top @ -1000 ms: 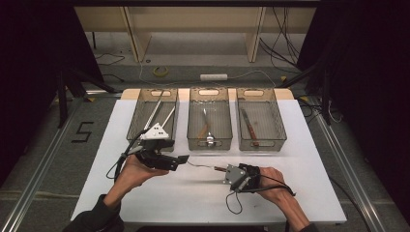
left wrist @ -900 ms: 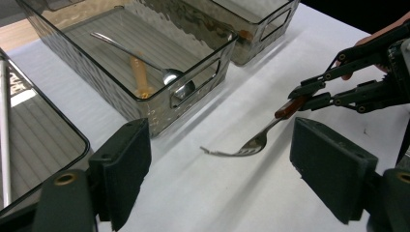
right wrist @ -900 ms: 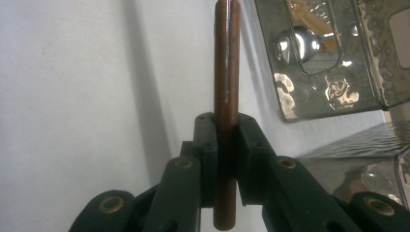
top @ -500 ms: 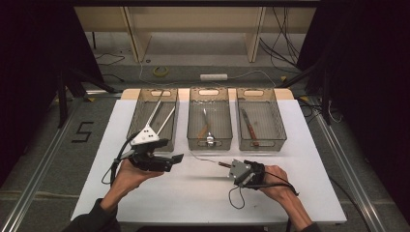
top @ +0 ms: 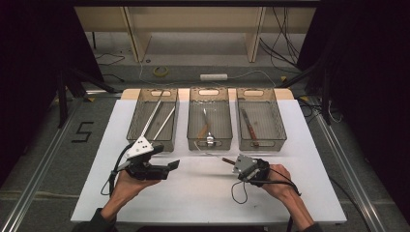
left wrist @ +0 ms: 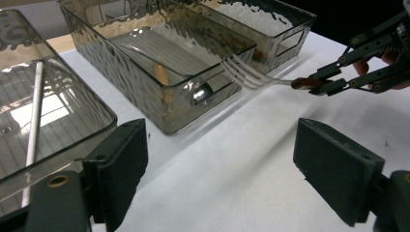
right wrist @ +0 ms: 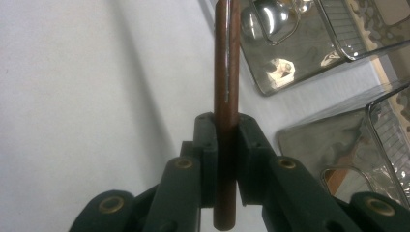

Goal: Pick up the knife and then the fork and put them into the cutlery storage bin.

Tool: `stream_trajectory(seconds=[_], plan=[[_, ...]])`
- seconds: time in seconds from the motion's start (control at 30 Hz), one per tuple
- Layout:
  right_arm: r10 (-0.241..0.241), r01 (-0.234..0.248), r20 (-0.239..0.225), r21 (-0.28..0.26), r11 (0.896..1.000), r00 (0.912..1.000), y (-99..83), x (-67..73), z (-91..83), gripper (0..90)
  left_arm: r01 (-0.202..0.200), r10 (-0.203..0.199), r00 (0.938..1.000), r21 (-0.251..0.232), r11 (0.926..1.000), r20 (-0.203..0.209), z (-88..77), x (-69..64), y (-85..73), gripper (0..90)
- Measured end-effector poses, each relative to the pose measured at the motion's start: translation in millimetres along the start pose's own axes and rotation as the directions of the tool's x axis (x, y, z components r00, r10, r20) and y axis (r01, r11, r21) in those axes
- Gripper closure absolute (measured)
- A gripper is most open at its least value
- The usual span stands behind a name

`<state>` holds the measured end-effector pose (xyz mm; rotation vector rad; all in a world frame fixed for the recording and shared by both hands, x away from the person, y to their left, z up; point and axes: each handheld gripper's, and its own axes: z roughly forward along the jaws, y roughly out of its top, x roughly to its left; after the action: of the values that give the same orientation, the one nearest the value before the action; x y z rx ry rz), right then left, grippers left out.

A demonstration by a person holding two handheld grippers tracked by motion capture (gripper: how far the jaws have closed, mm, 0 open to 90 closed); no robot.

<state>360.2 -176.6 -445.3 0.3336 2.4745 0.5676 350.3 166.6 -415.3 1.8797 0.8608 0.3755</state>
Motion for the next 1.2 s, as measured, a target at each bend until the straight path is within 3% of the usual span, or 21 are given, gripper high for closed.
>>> stream_trajectory(seconds=[0.5, 0.57, 0.63, 0.83, 1.2], plan=[[0.089, -0.089, -0.004, -0.025, 0.996, 0.996, -6.7, -9.7, -2.9, 81.2, 0.001, -0.002, 0.9998, -0.032, 0.9995, -0.019, -7.2, 1.0, -17.6, 19.3], [0.097, -0.097, -0.005, -0.025, 0.995, 0.9953, -7.7, -11.6, -3.6, 81.2, -0.013, 0.012, 0.9995, -0.027, 0.9996, -0.03, -8.6, 2.1, -19.3, 18.9], [0.122, -0.123, -0.01, -0.031, 0.992, 0.9924, -8.1, -14.0, -4.1, 81.2, -0.032, 0.031, 0.9985, -0.025, 0.9992, -0.045, -9.7, 2.5, -21.1, 18.9], [0.186, -0.187, -0.022, -0.047, 0.981, 0.9824, -5.9, -19.0, -5.5, 81.2, -0.03, 0.029, 0.9983, -0.029, 0.9991, -0.051, -12.2, 4.2, -23.1, 18.2], [0.273, -0.276, -0.045, -0.087, 0.957, 0.9611, -1.1, -29.0, -10.3, 81.2, -0.004, 0.002, 0.9989, -0.05, 0.9987, -0.047, -16.3, 6.3, -25.6, 17.9]])
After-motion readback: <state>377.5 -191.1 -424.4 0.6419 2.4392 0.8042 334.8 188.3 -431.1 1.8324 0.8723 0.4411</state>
